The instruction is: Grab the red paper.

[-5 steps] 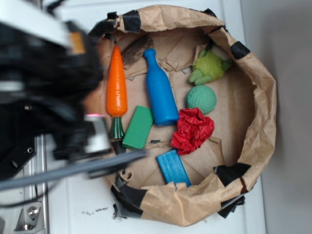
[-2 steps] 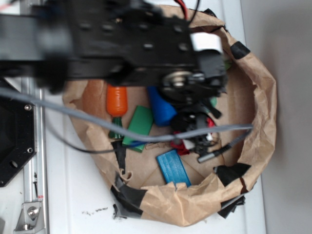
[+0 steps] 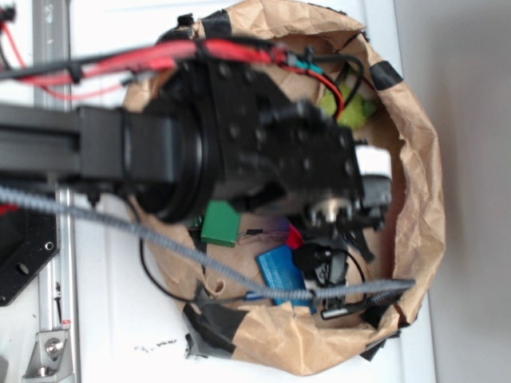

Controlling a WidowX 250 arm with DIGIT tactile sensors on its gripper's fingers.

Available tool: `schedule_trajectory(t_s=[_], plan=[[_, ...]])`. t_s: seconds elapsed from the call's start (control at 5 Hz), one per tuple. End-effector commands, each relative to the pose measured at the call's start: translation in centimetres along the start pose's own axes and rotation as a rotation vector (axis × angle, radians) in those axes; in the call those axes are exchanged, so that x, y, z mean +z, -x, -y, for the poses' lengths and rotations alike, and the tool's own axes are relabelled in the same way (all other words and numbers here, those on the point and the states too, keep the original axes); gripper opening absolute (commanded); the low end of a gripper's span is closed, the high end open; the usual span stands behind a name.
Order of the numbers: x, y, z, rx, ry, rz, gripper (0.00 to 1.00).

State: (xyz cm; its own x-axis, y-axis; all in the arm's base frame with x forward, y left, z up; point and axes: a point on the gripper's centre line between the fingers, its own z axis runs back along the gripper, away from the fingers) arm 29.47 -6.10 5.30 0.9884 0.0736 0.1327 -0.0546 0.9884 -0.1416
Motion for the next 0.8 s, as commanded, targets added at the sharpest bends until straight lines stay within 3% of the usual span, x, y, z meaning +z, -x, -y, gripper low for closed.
schedule_trajectory(t_s=[0.0, 0.2, 0.4, 0.6], plan=[[0.4, -1.1, 1.5, -0.052, 0.011, 0.021, 0.00], [1.9, -0.5, 1.4, -0.060, -0.003, 0.048, 0.00], [6.0, -0.3, 0.7, -0.064, -0.013, 0.064, 0.00], [11.6, 1.1, -1.8, -0.083, -0.050, 0.107, 0.00]])
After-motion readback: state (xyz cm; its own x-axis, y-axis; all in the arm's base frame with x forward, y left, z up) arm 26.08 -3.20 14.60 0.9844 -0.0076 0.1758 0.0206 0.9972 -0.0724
